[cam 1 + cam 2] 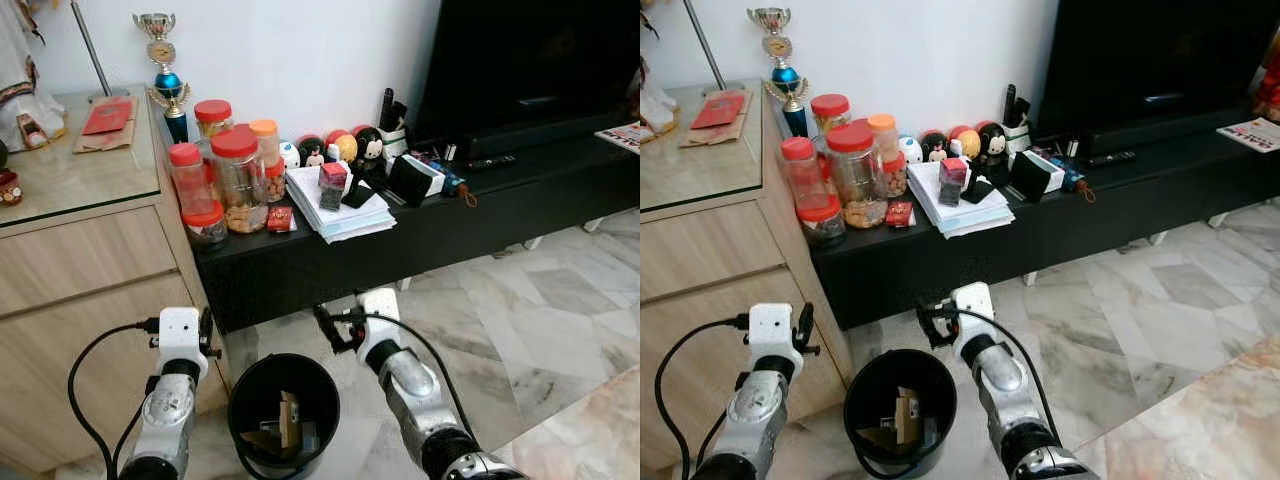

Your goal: Picking trash to rubbish bin

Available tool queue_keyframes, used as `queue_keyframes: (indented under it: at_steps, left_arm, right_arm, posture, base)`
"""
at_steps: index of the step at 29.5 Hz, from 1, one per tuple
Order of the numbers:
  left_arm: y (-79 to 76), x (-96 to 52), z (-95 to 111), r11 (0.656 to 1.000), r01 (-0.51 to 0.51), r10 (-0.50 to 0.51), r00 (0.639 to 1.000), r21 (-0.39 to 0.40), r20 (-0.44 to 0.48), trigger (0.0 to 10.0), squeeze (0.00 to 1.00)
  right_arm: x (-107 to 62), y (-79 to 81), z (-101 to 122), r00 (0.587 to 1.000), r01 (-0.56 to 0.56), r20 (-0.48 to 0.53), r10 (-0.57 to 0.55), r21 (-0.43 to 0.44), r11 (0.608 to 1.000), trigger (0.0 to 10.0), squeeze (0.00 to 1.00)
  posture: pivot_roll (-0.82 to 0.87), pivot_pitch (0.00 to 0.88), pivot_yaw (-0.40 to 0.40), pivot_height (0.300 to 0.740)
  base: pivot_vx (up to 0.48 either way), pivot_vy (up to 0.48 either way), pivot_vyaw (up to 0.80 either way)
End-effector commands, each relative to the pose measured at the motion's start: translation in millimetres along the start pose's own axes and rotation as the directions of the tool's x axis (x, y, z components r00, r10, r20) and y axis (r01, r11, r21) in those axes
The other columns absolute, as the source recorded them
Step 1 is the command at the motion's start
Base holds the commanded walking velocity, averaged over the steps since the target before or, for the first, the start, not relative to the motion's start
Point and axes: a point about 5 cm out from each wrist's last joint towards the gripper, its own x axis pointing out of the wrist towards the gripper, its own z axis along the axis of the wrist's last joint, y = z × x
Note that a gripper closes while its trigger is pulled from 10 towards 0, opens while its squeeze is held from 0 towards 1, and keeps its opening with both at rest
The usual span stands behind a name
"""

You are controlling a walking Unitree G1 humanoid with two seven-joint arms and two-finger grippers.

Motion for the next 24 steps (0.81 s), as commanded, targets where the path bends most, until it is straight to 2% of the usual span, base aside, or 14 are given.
queue_keyframes:
  at_steps: [1, 7, 18, 24]
  left_arm:
    - [-3.7, 3.4, 7.9, 1.0, 0.008, -0.008, 0.999, 0.012, 0.039, 10.0, 0.0]
    - [-12.9, 8.1, 19.3, 0.999, 0.045, -0.046, 0.995, 0.019, 0.083, 10.0, 0.0]
    - [-14.4, 8.2, 24.0, 0.998, 0.05, -0.053, 0.993, 0.025, 0.106, 10.0, 0.0]
    - [-16.0, 8.0, 25.0, 0.998, 0.058, -0.061, 0.992, 0.027, 0.109, 10.0, 0.0]
  right_arm:
    - [5.0, -0.1, 9.3, 0.999, 0.009, 0.038, -0.01, 0.011, 1.0, 10.0, 0.0]
    - [8.0, 0.9, 15.0, 0.998, 0.005, 0.063, -0.006, 0.018, 1.0, 10.0, 0.0]
    - [8.8, 4.5, 15.5, 0.997, -0.007, 0.073, 0.005, 0.025, 1.0, 10.0, 0.0]
    - [8.6, 5.2, 14.9, 0.997, -0.01, 0.072, 0.008, 0.027, 1.0, 10.0, 0.0]
  posture:
    - [0.0, 0.0, -0.015, 0.74]
    - [0.0, 0.0, -0.014, 0.74]
    - [0.0, 0.0, -0.012, 0.74]
    - [0.0, 0.0, -0.011, 0.74]
  base:
    - [0.0, 0.0, 0.0]
    - [0.0, 0.0, 0.0]
    - [0.0, 0.0, 0.0]
    - [-0.27, 0.0, 0.0]
